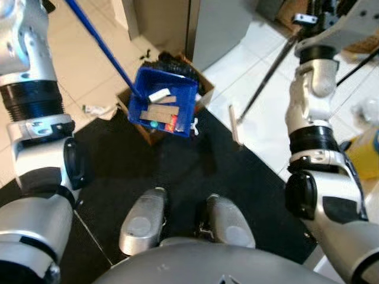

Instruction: Sweep floor

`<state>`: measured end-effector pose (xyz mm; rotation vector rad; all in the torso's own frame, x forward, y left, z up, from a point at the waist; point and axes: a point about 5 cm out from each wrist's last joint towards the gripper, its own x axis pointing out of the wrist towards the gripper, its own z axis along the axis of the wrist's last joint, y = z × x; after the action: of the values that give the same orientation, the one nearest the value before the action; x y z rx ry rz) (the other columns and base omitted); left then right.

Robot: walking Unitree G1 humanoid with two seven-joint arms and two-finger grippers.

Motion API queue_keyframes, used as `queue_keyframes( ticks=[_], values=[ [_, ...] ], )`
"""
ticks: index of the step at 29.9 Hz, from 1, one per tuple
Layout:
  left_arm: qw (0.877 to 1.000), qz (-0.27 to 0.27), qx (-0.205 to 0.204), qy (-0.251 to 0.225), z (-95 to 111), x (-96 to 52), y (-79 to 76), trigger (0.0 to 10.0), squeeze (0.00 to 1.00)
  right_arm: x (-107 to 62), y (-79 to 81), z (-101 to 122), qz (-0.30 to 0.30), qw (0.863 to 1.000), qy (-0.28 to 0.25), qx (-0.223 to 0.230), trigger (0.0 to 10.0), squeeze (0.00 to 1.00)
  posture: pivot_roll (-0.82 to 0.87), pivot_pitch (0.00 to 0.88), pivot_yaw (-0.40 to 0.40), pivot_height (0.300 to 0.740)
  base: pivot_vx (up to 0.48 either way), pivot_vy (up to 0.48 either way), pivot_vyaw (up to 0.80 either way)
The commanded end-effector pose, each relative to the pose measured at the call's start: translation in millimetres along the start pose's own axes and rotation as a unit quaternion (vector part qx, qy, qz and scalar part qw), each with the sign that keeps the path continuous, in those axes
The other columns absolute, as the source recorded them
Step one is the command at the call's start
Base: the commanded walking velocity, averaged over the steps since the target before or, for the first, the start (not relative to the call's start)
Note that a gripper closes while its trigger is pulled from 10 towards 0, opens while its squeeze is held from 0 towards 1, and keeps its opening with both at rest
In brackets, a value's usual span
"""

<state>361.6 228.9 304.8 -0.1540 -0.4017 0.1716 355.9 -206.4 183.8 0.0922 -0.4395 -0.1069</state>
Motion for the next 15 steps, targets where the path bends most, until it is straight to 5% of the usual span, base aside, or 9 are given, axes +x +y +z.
queue_keyframes(
  ticks=[1, 15],
  values=[
    [1.000, 0.005, -0.003, -0.027, 10.8, 0.8, 3.5, 10.0, 0.00, 3.7, 7.8, 4.8, 0.010, 1.000, -0.013, 0.007, 10.0, 0.00, 0.23, 0.000, -0.009, 0.740, 0.480, 0.000, 0.00],
    [0.999, 0.008, 0.000, -0.033, 15.0, 0.9, 6.2, 10.0, 0.00, 2.9, 9.6, 1.9, 0.012, 1.000, -0.007, 0.010, 10.0, 0.00, 0.24, 0.000, -0.012, 0.740, 0.471, 0.000, 0.00]
  ],
)
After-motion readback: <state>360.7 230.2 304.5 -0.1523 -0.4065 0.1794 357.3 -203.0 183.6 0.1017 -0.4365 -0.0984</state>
